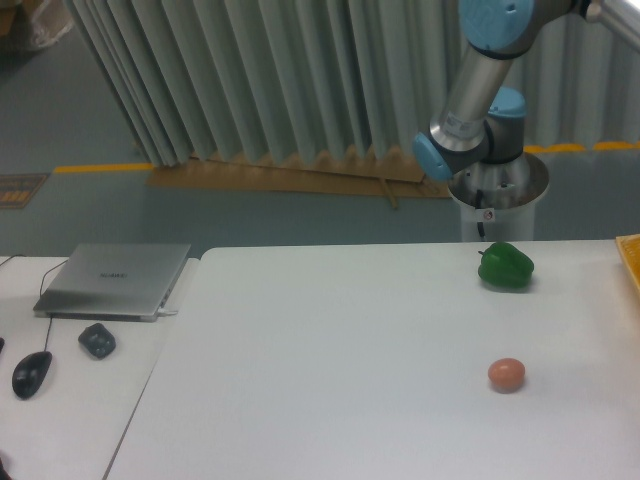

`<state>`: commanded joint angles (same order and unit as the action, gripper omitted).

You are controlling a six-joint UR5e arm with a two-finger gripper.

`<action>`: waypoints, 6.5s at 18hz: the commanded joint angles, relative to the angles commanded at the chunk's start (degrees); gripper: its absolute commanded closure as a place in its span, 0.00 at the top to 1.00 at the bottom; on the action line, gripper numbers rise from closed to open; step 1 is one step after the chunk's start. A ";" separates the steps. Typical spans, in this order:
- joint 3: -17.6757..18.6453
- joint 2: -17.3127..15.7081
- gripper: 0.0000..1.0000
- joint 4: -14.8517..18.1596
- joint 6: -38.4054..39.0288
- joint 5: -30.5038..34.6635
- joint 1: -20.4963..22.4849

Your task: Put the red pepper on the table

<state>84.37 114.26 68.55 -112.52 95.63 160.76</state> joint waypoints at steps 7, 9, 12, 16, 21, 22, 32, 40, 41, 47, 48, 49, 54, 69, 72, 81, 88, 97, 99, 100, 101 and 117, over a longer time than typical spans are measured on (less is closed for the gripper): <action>2.11 -2.99 0.51 1.41 9.59 -4.05 -4.13; 2.20 -3.43 0.51 2.03 11.87 -4.23 -5.10; 2.20 -4.39 0.51 3.17 16.96 -6.59 -6.68; 1.94 -4.48 0.51 2.91 23.57 -8.45 -8.44; 1.94 -4.40 0.51 2.73 29.70 -8.19 -10.72; 1.93 -4.22 0.49 2.65 30.51 -8.18 -10.90; 2.02 -1.59 0.49 -2.80 44.23 -6.70 -15.30; 1.67 1.67 0.49 -4.82 44.32 -1.86 -17.67; 1.67 1.67 0.49 -4.83 44.23 -1.77 -17.67; 1.93 3.60 0.49 -7.99 44.31 0.17 -18.20; 1.85 3.95 0.49 -7.99 44.58 0.25 -18.90; 1.85 4.21 0.49 -7.99 45.88 0.51 -19.34; 1.85 4.22 0.50 -7.99 46.16 0.52 -19.43; 2.11 2.64 1.00 -7.90 45.46 2.80 -20.13; 2.72 0.62 1.00 -6.42 45.73 3.16 -19.78; 2.99 -1.15 1.00 -5.44 45.99 2.72 -19.87; 3.43 -1.85 1.00 -5.35 45.90 2.36 -19.96; 3.69 -2.11 1.00 -5.26 45.99 1.84 -19.96; 3.69 -2.11 1.00 -5.35 45.99 1.84 -19.96; 3.69 -2.11 1.00 -5.35 45.90 1.75 -19.96; 3.69 -2.11 1.00 -5.35 45.90 1.75 -19.96; 4.57 -3.34 1.00 -4.91 45.55 0.78 -19.34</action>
<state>88.94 110.92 63.63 -66.97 96.42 141.42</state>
